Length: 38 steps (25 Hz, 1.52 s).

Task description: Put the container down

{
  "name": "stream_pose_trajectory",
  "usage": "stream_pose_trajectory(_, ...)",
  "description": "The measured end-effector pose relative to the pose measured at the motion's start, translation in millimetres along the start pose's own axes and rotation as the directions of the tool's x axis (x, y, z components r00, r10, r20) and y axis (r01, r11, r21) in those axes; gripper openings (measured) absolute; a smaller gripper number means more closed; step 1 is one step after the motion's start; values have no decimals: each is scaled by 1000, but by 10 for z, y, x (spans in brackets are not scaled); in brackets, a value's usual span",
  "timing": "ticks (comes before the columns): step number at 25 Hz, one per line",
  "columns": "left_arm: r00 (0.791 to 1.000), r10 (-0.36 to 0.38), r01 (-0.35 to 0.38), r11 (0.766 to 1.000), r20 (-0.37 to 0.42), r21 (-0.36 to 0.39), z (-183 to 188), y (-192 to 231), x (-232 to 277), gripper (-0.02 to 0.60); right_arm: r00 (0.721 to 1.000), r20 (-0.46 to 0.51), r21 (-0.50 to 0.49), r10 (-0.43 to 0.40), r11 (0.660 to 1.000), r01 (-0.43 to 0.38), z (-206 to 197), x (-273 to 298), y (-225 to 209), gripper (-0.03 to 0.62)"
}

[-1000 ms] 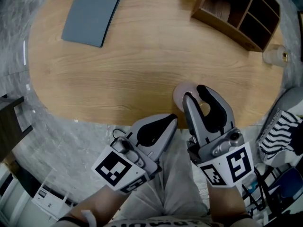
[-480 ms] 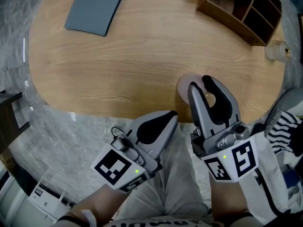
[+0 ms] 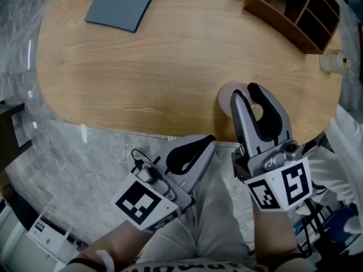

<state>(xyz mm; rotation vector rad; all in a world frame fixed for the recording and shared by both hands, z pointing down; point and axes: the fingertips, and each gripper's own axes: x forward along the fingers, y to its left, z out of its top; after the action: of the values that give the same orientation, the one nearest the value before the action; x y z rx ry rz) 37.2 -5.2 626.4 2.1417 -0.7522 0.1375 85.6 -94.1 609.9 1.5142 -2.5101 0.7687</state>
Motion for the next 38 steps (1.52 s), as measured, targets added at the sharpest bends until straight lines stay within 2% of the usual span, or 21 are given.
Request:
stream_pose_trajectory(12,1000,13,-13,1000,14,-17,-91,8,-61,15,1000,8,-36,12,999,-12,-26,-7,44,115)
stream_pose_trajectory(19,999,13,-12,1000,31,-22,-59,-25,-76,15,1000,-1,-95,11,995,-11,-53,6,73,115)
stream_pose_trajectory(31,993,73,-70,997,92,-30,292,-74,-318,15,1000,11,-142,-28,989,30,-89,23,57,115)
stream_pose_trajectory(34,993,78,-76,997,92,-18,480,-150,-410,15,997,-37,-169,-61,984,54,-152,40,38,115)
stream_pose_trajectory(38,992,78,-81,996,98,29,806,-301,-529,15,982,-164,-202,-96,977,61,-280,69,29,115)
